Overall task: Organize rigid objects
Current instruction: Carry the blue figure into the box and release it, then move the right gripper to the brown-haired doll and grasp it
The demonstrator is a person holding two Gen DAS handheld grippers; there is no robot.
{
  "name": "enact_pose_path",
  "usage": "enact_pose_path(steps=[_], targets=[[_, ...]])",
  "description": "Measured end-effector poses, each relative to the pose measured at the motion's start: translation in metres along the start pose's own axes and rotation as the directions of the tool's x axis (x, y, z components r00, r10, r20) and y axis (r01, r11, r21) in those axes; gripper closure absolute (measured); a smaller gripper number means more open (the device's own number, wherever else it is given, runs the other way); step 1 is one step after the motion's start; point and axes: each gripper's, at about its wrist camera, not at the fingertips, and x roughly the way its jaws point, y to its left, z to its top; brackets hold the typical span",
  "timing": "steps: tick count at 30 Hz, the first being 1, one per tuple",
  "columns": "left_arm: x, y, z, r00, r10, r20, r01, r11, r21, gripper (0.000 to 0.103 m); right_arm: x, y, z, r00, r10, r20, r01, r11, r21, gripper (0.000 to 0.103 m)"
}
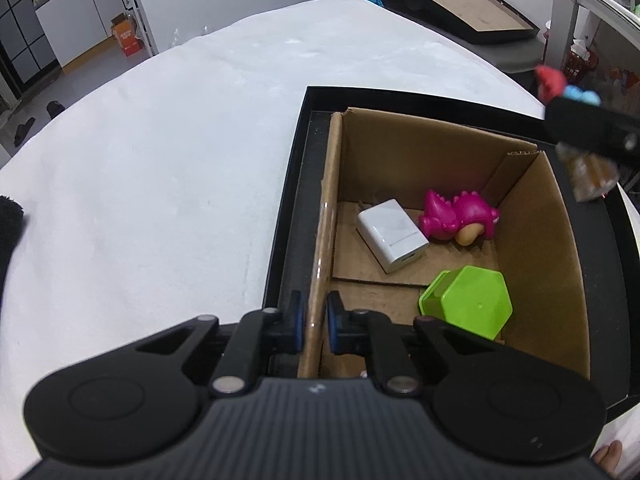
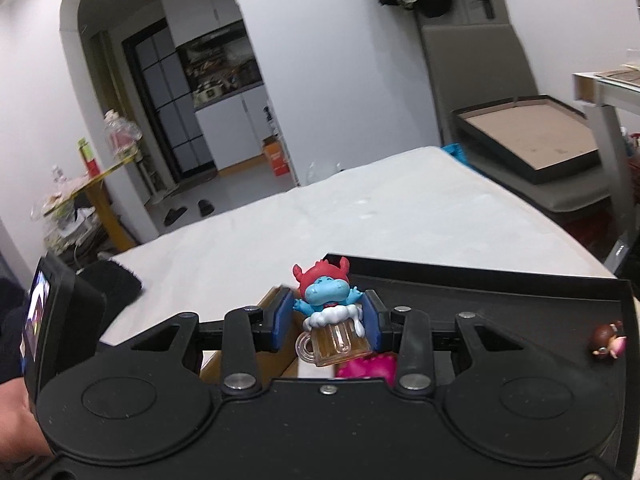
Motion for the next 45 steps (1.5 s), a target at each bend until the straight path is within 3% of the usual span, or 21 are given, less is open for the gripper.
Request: enact_pose_path(steps=[6,10,14,16,20,24,29,32,35,37,40,45], targets=[[0.000,0.004,0.000,1.000,-0.010,0.003,0.010,1.000,-0.013,0.092,0.010,0.021,-0.004,0.998,0.017,-0.060,-0.021,0.998,-0.060,0.066],[0.000,0.006,0.001,1.000,-0.021,-0.002,0.021,1.000,-0.020,0.092,0.023,0.028,-0.007,0.992,-0.027,-0.124,0.017,0.997,-0.079,0.065],[-0.001,0.008,0.001,0.999,-0.036,-0.004,0.036,0.999,-0.015,0.092,0.031,0.034,-0.007,0.972,-0.157,-0.176,0.139,0.984,-0.109,0.059],[-0.001,0.010,0.002,0.999,-0.037,-0.004,0.037,0.999,-0.016,0.092,0.026,0.041,0.001,0.935,-0.273,-0.227,0.249,0.959,-0.133,0.059],[0.001,0.010,0.001,0.999,-0.033,-0.021,0.033,0.999,-0.016,0.092,-0.007,0.054,0.030,0.943,-0.277,-0.184,0.267,0.961,-0.076,0.029],[0.000,0.006,0.002,0.999,-0.019,-0.029,0.019,1.000,-0.006,0.092,-0.021,0.052,0.042,0.958,-0.264,-0.113,0.261,0.964,-0.045,0.025],[0.000,0.000,0.005,0.999,0.013,-0.033,-0.013,1.000,-0.001,0.091,-0.021,0.019,0.031,0.953,-0.277,-0.121,0.284,0.958,0.039,0.024],[-0.002,-0.008,0.006,0.998,0.042,-0.039,-0.042,0.999,0.004,0.087,-0.025,0.008,0.028,0.949,-0.300,-0.099,0.305,0.951,0.045,0.019],[-0.004,-0.015,0.008,0.996,0.081,-0.045,-0.081,0.997,0.006,0.071,-0.027,-0.007,0.024,0.950,-0.301,-0.088,0.307,0.949,0.074,0.019],[-0.006,-0.020,0.010,0.992,0.119,-0.027,-0.119,0.993,0.010,0.047,-0.026,-0.018,0.022,0.939,-0.338,-0.071,0.342,0.937,0.073,0.017],[-0.009,-0.029,0.012,0.986,0.168,0.001,-0.168,0.985,0.032,0.034,-0.025,-0.041,0.015,0.918,-0.392,-0.056,0.395,0.914,0.087,0.016],[-0.010,-0.039,0.016,0.977,0.211,0.007,-0.211,0.976,0.050,0.025,-0.021,-0.087,0.001,0.891,-0.450,-0.057,0.453,0.882,0.126,0.016]])
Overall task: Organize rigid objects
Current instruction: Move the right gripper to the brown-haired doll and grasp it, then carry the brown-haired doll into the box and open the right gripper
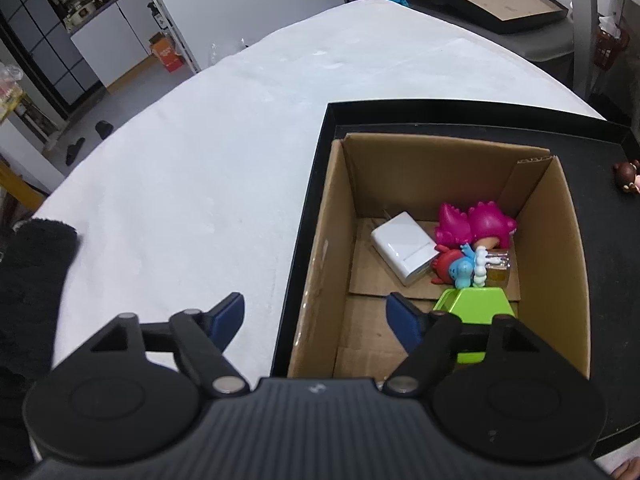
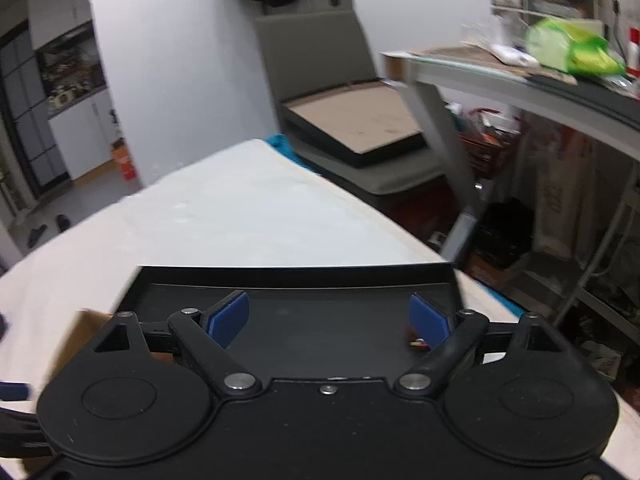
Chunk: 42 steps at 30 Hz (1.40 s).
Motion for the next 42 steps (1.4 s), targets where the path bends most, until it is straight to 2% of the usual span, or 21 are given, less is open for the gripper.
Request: enact_pose_path(steps=[4,8,13,23,30,31,33,34,35,38,42], targets=[[-0.001,-0.005,0.005,1.000,0.027,0.002,-0.027,1.000,0.004,0.019,0.019,-0.026,-0.009,0.999,-0.048,-0.012,0.048,0.999,0.021,0.017],[0.002,-0.011,0.010,0.997,0.083,-0.001,-0.083,0.997,0.008,0.018,0.035,-0.044,-0.021,0.997,-0.067,-0.040,0.069,0.996,0.061,0.020],[0.006,-0.015,0.016,0.994,0.108,-0.009,-0.108,0.994,-0.002,0.017,0.051,-0.061,-0.034,0.993,-0.092,-0.069,0.100,0.987,0.123,0.022],[0.015,-0.014,0.033,0.990,0.140,-0.005,-0.140,0.990,-0.021,0.017,0.087,-0.067,-0.045,0.987,-0.084,-0.137,0.105,0.981,0.160,0.026],[0.021,-0.012,0.043,0.989,0.145,-0.002,-0.145,0.989,-0.018,0.017,0.103,-0.059,-0.038,0.988,-0.129,-0.089,0.139,0.983,0.121,0.028],[0.022,-0.011,0.043,0.989,0.146,-0.005,-0.146,0.989,-0.018,0.017,0.104,-0.058,-0.039,0.987,-0.136,-0.087,0.145,0.983,0.113,0.030],[0.024,-0.011,0.042,0.989,0.148,-0.015,-0.148,0.989,-0.020,0.017,0.105,-0.057,-0.038,0.986,-0.146,-0.085,0.154,0.983,0.098,0.041],[0.025,-0.010,0.041,0.989,0.144,-0.018,-0.145,0.989,-0.022,0.017,0.108,-0.058,-0.039,0.984,-0.144,-0.102,0.154,0.983,0.100,0.055],[0.025,-0.010,0.040,0.990,0.141,-0.021,-0.141,0.990,-0.022,0.017,0.111,-0.061,-0.040,0.982,-0.137,-0.128,0.152,0.982,0.114,0.058],[0.024,-0.008,0.036,0.990,0.139,-0.021,-0.139,0.990,-0.017,0.017,0.109,-0.061,-0.040,0.979,-0.162,-0.125,0.173,0.981,0.085,0.059],[0.020,-0.002,0.031,0.991,0.130,-0.021,-0.131,0.991,-0.035,0.017,0.101,-0.063,-0.035,0.984,-0.132,-0.123,0.146,0.983,0.111,0.060]])
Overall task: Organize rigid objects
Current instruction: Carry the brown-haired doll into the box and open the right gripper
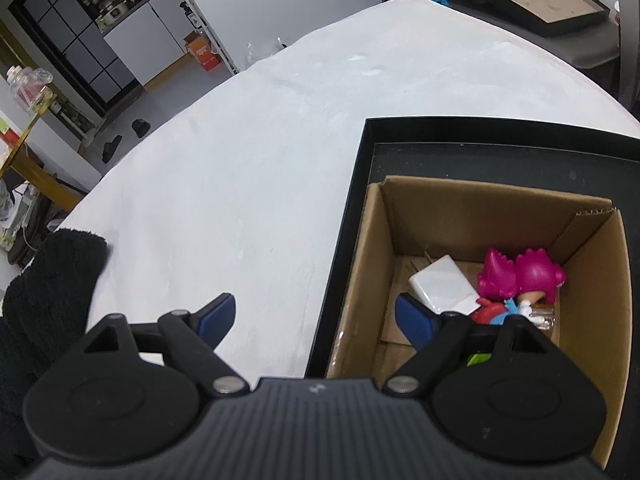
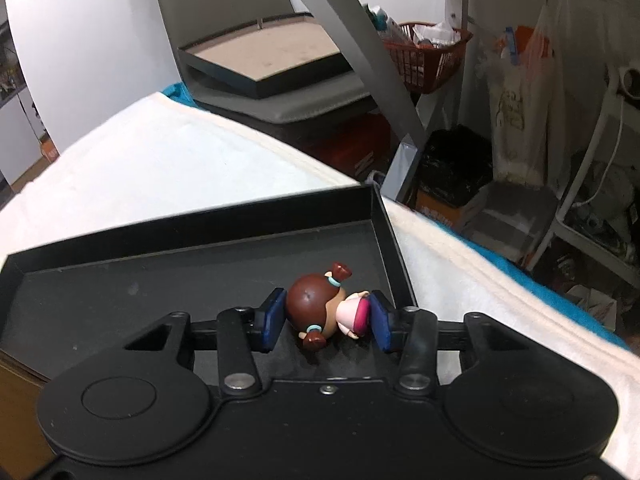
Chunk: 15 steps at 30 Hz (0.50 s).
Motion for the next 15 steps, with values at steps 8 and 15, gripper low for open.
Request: enact_pose_path(steps=[8,15], targets=[[-0.009,0.008,-0.013,0.999,-0.036,-0.005,0.036,0.999,-0.019,0.017,-0.034,0.016,0.009,0.997,0.059,0.045,-0.059,0.998,-0.015,0.060],[-0.011,0.014,-0.021,0.997,-0.070,-0.013,0.069,0.997,-0.036,0.017,-0.068,0.028,0.015,0.989,0.120,0.082,-0.118,0.993,-0.029,0.060]])
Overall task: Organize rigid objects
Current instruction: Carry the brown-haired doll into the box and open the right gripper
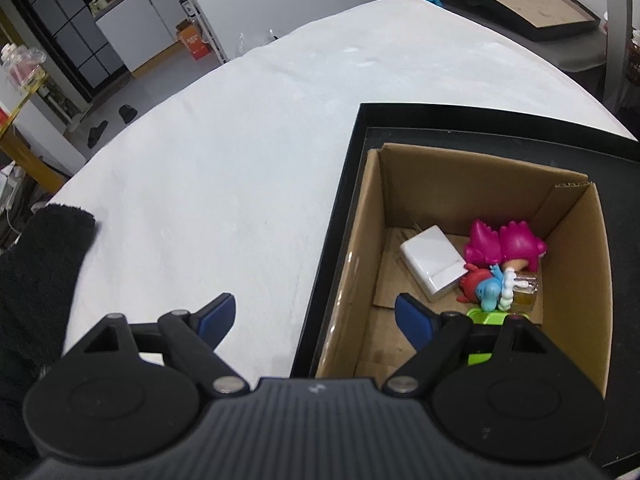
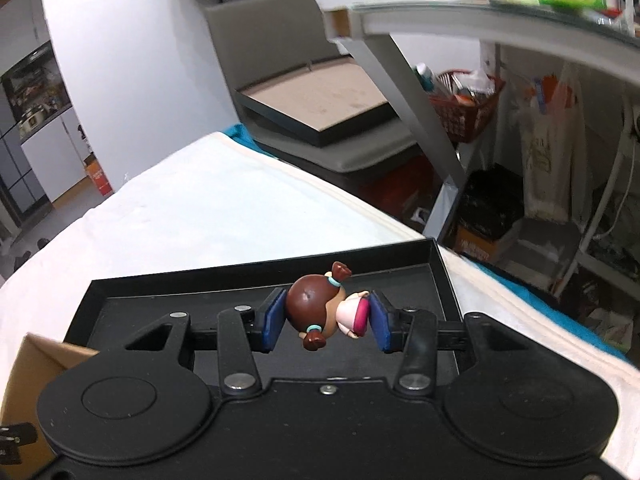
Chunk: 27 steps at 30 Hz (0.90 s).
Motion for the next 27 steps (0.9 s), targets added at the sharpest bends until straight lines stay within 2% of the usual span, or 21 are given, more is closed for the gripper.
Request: enact_pose_path(steps=[11,21,23,27], targets=[[-0.006,0.005,-0.007,0.999,-0.018,0.027,0.018,1.000,0.015,0.018,-0.027,0.021,-0.001,0.996,0.090,-0.017,-0.090,0.996,-0.015,0.059],[-0.006,0.011,-0.011,0.996,-0.073,0.042,0.073,0.997,0.007,0.021,-0.045,0.052,-0.006,0.991,0.132,-0.008,-0.132,0.986,-0.099,0.059],[-0.005,0.013,-0.012,0.996,-0.079,0.049,0.079,0.997,0.000,0.021,-0.050,0.060,-0.006,0.986,0.166,0.003,-0.164,0.980,-0.116,0.059],[0.000,0.017,-0.011,0.993,-0.106,0.048,0.107,0.994,-0.017,0.031,-0.057,0.078,-0.009,0.966,0.257,0.014,-0.251,0.952,-0.175,0.059]])
